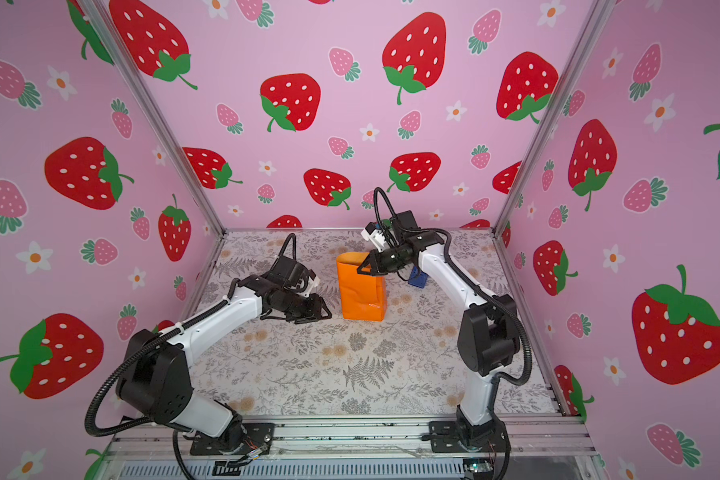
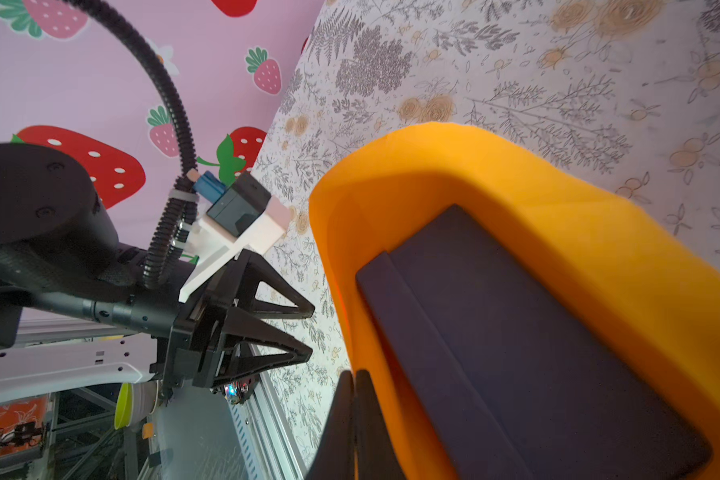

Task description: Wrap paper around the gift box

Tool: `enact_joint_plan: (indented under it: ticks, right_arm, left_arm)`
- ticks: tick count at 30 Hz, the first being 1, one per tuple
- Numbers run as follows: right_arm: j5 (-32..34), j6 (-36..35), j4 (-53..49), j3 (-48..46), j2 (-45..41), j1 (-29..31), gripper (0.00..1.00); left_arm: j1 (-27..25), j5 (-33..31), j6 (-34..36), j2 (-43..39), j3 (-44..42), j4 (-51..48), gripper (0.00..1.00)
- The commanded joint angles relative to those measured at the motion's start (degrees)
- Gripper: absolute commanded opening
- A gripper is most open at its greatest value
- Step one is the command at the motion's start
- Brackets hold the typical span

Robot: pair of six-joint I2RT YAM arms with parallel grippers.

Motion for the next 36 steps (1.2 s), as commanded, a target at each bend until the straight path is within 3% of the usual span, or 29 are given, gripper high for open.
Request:
enact_joint_plan:
  ticks: [1,7,16,19,23,26,36]
  right_arm:
    - [4.44,-1.86,-3.41,-4.36,-3.08,2.38,0.12]
    - [7.96,-0.94,-4.85,-6.27,-7.16,5.53,0.42]
    - [15.94,-0.05,-10.19,1.78,-6.72,5.71,0.46]
    - [19.45,0.85,-12.44,5.79,-4.61,5.92,0.41]
    - [24.96,0.7,-15.86,11.14,-0.12,7.1,0.21]
    - [28.66,0.42,-17.38,13.77,2.84,8.72,0.11]
    - [35.7,-1.36,-19.89,19.74,11.45,14.02,0.06]
  left_arm:
    - [0.32,-0.56,0.68,-0.74,2.0,-1.69,0.52]
    - [0.82,-1.28,1.15,-1.25,2.5,-2.26,0.52]
    - [2.14,-1.68,2.32,-1.13,5.2,-2.45,0.52]
    - [2.57,-1.64,2.41,-0.7,5.91,-2.28,0.52]
    - [2.93,-1.36,2.73,-0.24,6.29,-1.87,0.51]
    - [3.13,-1.63,2.69,-0.29,6.42,-1.76,0.51]
    - [3.3,-1.88,1.61,-1.87,3.8,-0.02,0.51]
